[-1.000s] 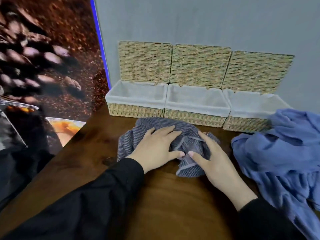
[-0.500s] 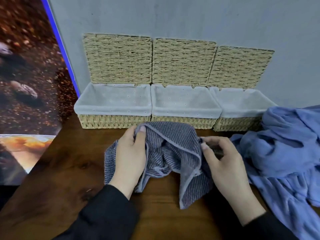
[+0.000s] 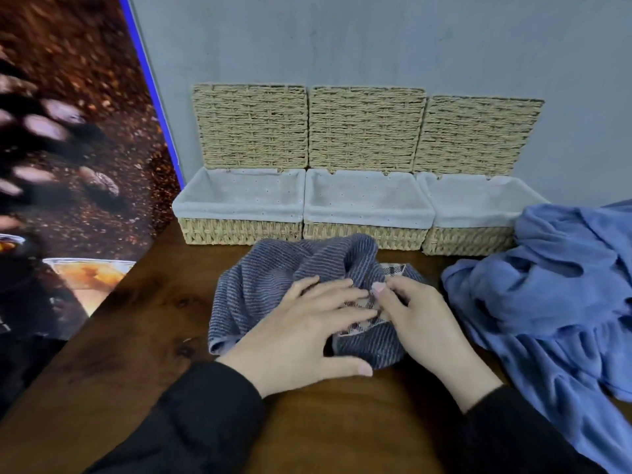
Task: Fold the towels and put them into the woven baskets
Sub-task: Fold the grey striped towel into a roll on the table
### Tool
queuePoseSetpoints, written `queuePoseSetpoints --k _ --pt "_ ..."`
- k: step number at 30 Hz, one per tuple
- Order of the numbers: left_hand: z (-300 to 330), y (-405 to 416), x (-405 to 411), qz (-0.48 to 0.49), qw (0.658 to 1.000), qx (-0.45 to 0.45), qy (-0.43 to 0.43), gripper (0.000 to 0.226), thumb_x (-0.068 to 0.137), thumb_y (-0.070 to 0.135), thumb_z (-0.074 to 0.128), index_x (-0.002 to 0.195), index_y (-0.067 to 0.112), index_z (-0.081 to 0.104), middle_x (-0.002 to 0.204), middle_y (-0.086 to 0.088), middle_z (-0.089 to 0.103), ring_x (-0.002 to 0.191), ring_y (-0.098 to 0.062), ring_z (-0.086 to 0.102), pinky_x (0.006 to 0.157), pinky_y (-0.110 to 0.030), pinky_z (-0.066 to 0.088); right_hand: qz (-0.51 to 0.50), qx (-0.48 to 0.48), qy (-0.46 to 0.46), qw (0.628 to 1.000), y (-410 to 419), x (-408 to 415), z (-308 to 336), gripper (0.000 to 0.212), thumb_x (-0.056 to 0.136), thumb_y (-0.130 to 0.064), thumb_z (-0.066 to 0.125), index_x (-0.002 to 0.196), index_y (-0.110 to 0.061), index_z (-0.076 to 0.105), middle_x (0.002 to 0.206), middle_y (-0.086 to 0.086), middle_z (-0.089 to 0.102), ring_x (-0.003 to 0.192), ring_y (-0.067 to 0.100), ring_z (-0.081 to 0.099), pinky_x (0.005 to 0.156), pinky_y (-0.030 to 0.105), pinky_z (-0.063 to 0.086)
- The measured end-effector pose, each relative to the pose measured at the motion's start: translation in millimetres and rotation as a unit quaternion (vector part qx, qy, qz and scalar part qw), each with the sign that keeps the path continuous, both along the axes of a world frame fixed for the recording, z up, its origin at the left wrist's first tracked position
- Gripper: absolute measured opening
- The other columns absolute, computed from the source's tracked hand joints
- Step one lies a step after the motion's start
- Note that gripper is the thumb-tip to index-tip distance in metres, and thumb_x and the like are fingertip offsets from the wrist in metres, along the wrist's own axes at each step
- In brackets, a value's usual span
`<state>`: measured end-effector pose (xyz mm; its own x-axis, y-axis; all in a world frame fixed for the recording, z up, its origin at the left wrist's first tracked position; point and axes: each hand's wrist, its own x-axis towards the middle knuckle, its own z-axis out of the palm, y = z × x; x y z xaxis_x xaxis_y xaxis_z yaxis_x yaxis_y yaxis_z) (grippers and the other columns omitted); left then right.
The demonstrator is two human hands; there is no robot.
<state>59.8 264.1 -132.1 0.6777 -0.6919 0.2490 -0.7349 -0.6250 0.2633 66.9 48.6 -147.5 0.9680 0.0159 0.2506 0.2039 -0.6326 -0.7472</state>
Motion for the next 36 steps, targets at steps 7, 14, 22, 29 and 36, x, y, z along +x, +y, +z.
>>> queuePoseSetpoints --k 7,14,22,29,36 --pt "-29 -10 -3 0.099 0.992 0.037 -0.069 0.034 0.101 0.053 0.046 0.121 0.033 0.066 0.145 0.016 0.052 0.149 -0.006 0.024 0.123 -0.032 -0.003 0.164 -0.095 0.077 0.979 -34 -13 1 0.057 0.079 -0.079 0.053 0.121 -0.041 0.062 0.126 -0.027 0.055 0.122 -0.005 0.050 0.109 0.029 0.039" --pt "5 -14 -28 0.210 0.944 -0.250 0.053 0.027 0.107 0.039 0.036 0.085 0.029 0.048 0.084 0.007 0.055 0.085 -0.015 0.053 0.081 -0.039 0.038 0.095 -0.183 -0.048 0.977 -40 -17 0 0.021 0.091 -0.043 0.069 0.105 -0.029 0.062 0.109 -0.016 0.056 0.108 0.013 0.052 0.101 0.044 0.040" --pt "59 2 -51 0.264 0.930 -0.249 0.056 0.043 0.095 0.054 0.057 0.117 0.018 0.061 0.096 0.005 0.072 0.088 -0.008 0.066 0.076 -0.031 0.052 -0.014 -0.017 -0.113 0.993 -39 -42 26 0.020 0.095 -0.018 0.062 0.107 -0.033 0.058 0.085 -0.010 0.065 0.064 0.008 0.057 0.057 0.030 0.047" --pt "93 18 -67 0.289 0.923 -0.255 0.016 0.039 0.099 0.053 0.053 0.101 0.014 0.055 0.061 -0.005 0.051 0.049 -0.011 0.044 0.050 -0.026 0.033 -0.108 -0.149 -0.086 0.979 -51 -58 49 0.021 0.093 -0.022 0.064 0.112 -0.024 0.070 0.102 0.003 0.072 0.096 0.029 0.066 0.071 0.039 0.054" --pt "120 46 -69 0.307 0.897 -0.316 -0.038 0.024 0.100 0.046 0.055 0.107 0.025 0.064 0.096 0.010 0.070 0.093 -0.011 0.066 0.081 -0.034 0.051 -0.143 -0.129 -0.156 0.969 -61 -69 112 0.018 0.096 -0.016 0.055 0.105 -0.017 0.071 0.076 0.006 0.066 0.071 0.030 0.059 0.059 0.043 0.054"
